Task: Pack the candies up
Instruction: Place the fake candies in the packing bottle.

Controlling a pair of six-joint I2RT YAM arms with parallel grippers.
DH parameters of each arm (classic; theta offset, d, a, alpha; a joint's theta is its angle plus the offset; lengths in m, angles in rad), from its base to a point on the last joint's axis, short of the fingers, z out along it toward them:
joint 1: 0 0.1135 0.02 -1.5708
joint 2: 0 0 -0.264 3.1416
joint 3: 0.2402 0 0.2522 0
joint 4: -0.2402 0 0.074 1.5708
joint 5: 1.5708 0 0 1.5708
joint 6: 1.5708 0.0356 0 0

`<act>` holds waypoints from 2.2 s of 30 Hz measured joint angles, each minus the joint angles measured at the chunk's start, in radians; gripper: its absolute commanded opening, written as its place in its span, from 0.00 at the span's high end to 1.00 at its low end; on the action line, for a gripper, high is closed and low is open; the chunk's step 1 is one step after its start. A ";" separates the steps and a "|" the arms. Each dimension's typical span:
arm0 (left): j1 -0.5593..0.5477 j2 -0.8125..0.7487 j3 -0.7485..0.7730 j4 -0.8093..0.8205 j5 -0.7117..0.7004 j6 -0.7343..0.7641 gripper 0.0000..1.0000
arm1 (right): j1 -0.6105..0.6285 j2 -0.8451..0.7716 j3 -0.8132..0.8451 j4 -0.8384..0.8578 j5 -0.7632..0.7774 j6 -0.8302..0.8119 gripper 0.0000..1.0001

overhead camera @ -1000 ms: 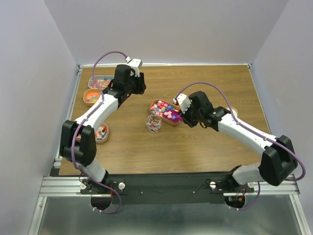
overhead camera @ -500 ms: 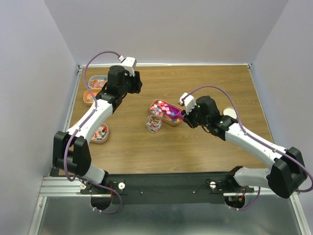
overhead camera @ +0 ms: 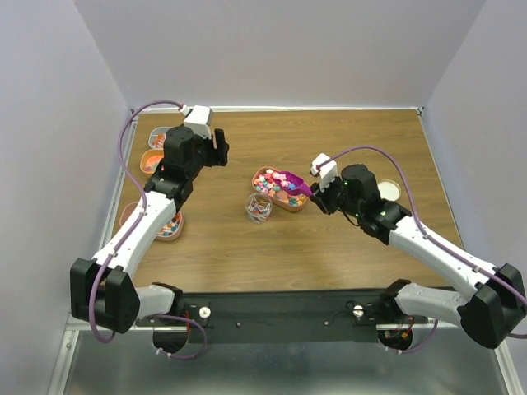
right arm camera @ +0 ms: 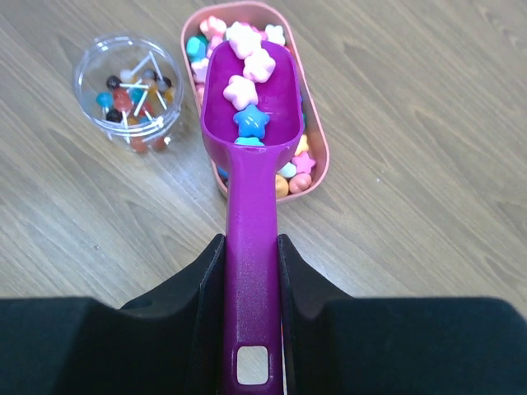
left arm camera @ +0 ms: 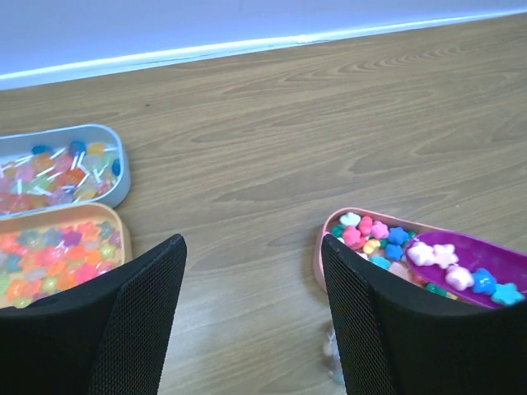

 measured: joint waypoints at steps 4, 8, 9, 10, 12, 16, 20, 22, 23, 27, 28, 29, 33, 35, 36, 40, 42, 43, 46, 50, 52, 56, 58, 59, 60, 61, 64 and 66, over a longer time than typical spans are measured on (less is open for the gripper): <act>0.011 -0.055 -0.055 0.011 -0.038 0.005 0.25 | 0.000 -0.030 0.001 -0.003 -0.017 0.000 0.99; 0.023 -0.080 -0.080 0.020 -0.066 0.010 0.25 | 0.000 -0.039 0.002 -0.034 -0.050 0.000 0.99; 0.024 -0.082 -0.082 0.023 -0.071 0.012 0.25 | 0.000 -0.041 0.003 -0.046 -0.061 0.000 0.99; 0.026 -0.082 -0.082 0.026 -0.074 0.013 0.25 | 0.000 -0.044 0.005 -0.059 -0.073 0.000 0.99; 0.029 -0.082 -0.082 0.031 -0.077 0.016 0.25 | 0.004 -0.050 0.009 -0.077 -0.092 0.001 0.99; 0.037 -0.082 -0.082 0.032 -0.077 0.018 0.25 | 0.019 -0.069 0.022 -0.117 -0.126 0.000 0.99; 0.050 -0.082 -0.082 0.033 -0.076 0.019 0.25 | 0.044 -0.072 0.043 -0.149 -0.151 0.000 0.99; 0.056 -0.080 -0.082 0.034 -0.075 0.019 0.25 | 0.059 -0.065 0.055 -0.167 -0.159 0.000 0.99; 0.059 -0.079 -0.082 0.034 -0.074 0.019 0.25 | 0.067 -0.055 0.064 -0.175 -0.163 -0.001 0.99; 0.065 -0.072 -0.082 0.034 -0.063 0.019 0.25 | 0.082 -0.015 0.088 -0.200 -0.171 -0.003 0.99; 0.065 -0.071 -0.082 0.034 -0.060 0.020 0.25 | 0.084 0.001 0.100 -0.216 -0.171 -0.005 0.99; 0.066 -0.069 -0.082 0.034 -0.060 0.021 0.25 | 0.086 0.016 0.113 -0.232 -0.171 -0.008 0.99; 0.069 -0.067 -0.082 0.035 -0.046 0.024 0.25 | 0.092 0.076 0.175 -0.285 -0.170 -0.017 0.99; 0.069 -0.066 -0.082 0.035 -0.039 0.027 0.25 | 0.097 0.100 0.206 -0.305 -0.169 -0.020 0.99; 0.069 -0.066 -0.082 0.035 -0.037 0.027 0.25 | 0.101 0.108 0.217 -0.314 -0.165 -0.021 0.99; 0.074 -0.065 -0.082 0.035 -0.022 0.031 0.25 | 0.116 0.149 0.287 -0.377 -0.146 -0.031 0.99; 0.076 -0.064 -0.082 0.035 -0.018 0.034 0.25 | 0.123 0.173 0.323 -0.405 -0.135 -0.035 0.99; 0.076 -0.064 -0.082 0.035 -0.016 0.035 0.24 | 0.128 0.190 0.347 -0.423 -0.125 -0.036 0.99; 0.077 -0.062 -0.081 0.035 -0.014 0.038 0.24 | 0.137 0.232 0.402 -0.474 -0.104 -0.039 0.99; 0.081 -0.049 -0.075 0.034 -0.004 0.039 0.24 | 0.155 0.281 0.471 -0.536 -0.076 -0.046 0.99; 0.083 -0.045 -0.075 0.033 0.000 0.039 0.25 | 0.165 0.297 0.500 -0.567 -0.064 -0.051 0.99; 0.083 -0.039 -0.075 0.033 0.008 0.041 0.24 | 0.180 0.313 0.542 -0.615 -0.050 -0.060 0.99; 0.084 -0.035 -0.073 0.033 0.012 0.042 0.24 | 0.185 0.320 0.567 -0.645 -0.045 -0.062 0.99; 0.085 -0.032 -0.072 0.033 0.016 0.042 0.24 | 0.186 0.326 0.589 -0.663 -0.044 -0.063 0.99; 0.087 -0.029 -0.071 0.033 0.019 0.042 0.24 | 0.188 0.335 0.599 -0.671 -0.043 -0.065 0.99; 0.088 -0.026 -0.069 0.033 0.021 0.042 0.24 | 0.188 0.340 0.608 -0.679 -0.042 -0.067 0.99; 0.089 -0.019 -0.068 0.033 0.027 0.042 0.24 | 0.191 0.356 0.636 -0.711 -0.042 -0.077 0.99; 0.089 -0.018 -0.068 0.033 0.029 0.042 0.24 | 0.193 0.368 0.657 -0.730 -0.041 -0.084 0.99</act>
